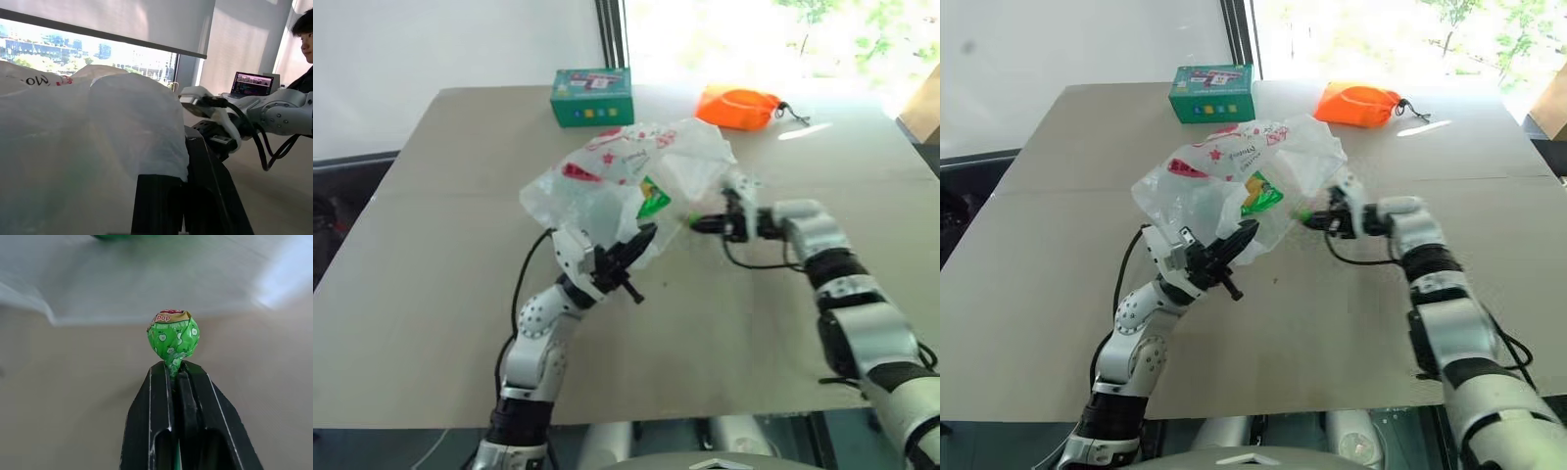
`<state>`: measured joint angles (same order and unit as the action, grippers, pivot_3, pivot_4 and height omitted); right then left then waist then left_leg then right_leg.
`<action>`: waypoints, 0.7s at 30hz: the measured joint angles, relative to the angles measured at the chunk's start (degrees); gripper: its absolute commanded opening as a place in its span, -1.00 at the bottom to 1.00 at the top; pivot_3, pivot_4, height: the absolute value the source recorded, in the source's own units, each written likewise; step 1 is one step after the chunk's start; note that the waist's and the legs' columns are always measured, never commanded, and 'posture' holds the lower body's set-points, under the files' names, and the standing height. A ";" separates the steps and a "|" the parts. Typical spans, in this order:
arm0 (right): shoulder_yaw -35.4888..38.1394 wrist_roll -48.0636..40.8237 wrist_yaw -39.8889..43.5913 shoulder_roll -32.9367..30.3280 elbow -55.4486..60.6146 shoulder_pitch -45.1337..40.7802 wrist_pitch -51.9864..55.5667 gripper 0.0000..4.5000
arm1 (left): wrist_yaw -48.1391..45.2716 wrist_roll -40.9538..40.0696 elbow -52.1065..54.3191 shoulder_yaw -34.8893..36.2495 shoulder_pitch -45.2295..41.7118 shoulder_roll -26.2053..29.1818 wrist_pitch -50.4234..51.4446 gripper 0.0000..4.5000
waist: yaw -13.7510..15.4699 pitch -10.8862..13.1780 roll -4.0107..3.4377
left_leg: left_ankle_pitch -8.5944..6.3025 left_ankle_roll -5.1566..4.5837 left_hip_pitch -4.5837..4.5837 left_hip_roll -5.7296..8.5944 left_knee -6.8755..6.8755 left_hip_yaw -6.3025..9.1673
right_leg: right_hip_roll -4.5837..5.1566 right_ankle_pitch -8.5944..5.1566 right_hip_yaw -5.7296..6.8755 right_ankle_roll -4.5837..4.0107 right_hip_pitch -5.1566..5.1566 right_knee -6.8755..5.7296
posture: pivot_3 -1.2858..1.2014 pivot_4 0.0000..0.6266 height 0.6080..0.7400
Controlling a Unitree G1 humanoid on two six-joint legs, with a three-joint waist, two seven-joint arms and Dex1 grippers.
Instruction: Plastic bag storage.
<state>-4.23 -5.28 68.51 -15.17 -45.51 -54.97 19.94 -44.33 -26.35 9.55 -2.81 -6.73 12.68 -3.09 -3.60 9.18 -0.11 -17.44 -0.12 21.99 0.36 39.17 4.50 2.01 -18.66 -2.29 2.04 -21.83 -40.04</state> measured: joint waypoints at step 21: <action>-1.37 0.34 -16.30 0.03 8.90 3.62 -4.13 0.48 | 1.78 0.98 -0.01 -1.42 1.71 -1.95 -1.10 -1.00 | 1.38 0.00 0.00 | 0.02 0.05 0.28 0.38 -0.05 0.30 | 0.30 -0.01 0.42 0.01 -0.10 0.19 | 0.03 -0.52 1.00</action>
<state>-5.60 -4.94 52.21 -15.13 -36.62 -51.35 15.81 -42.54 -25.37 9.54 -4.23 -5.03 10.73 -4.19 -2.22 9.17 -0.11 -17.42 -0.07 22.27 0.74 39.12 4.80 2.31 -18.67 -1.87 2.05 -21.93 -39.85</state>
